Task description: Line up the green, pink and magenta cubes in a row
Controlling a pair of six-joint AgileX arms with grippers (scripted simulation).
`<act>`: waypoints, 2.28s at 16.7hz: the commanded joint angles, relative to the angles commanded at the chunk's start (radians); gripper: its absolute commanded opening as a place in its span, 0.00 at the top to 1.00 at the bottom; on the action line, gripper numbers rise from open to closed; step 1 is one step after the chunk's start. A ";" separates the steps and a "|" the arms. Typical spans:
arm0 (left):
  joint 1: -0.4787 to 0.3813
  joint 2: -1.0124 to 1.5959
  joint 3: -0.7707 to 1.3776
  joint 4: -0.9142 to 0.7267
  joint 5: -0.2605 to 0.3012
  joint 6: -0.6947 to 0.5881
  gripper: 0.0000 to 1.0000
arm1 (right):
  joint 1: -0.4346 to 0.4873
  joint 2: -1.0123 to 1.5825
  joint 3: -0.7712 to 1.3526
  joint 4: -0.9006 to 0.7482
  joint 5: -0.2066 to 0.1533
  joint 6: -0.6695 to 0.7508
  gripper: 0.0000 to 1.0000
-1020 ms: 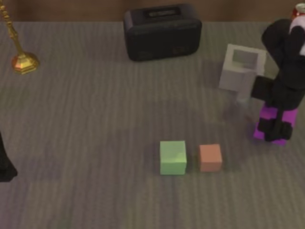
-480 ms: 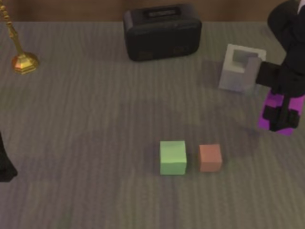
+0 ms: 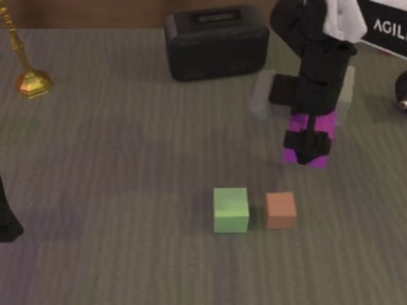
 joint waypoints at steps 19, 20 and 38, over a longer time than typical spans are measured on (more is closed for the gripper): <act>0.000 0.000 0.000 0.000 0.000 0.000 0.00 | 0.487 0.494 0.998 -0.443 0.006 0.225 1.00; 0.000 0.000 0.000 0.000 0.000 0.000 0.00 | 0.487 0.493 0.996 -0.441 0.006 0.225 1.00; 0.000 0.000 0.000 0.000 0.000 0.000 0.00 | 0.492 0.344 0.419 -0.018 0.005 0.223 1.00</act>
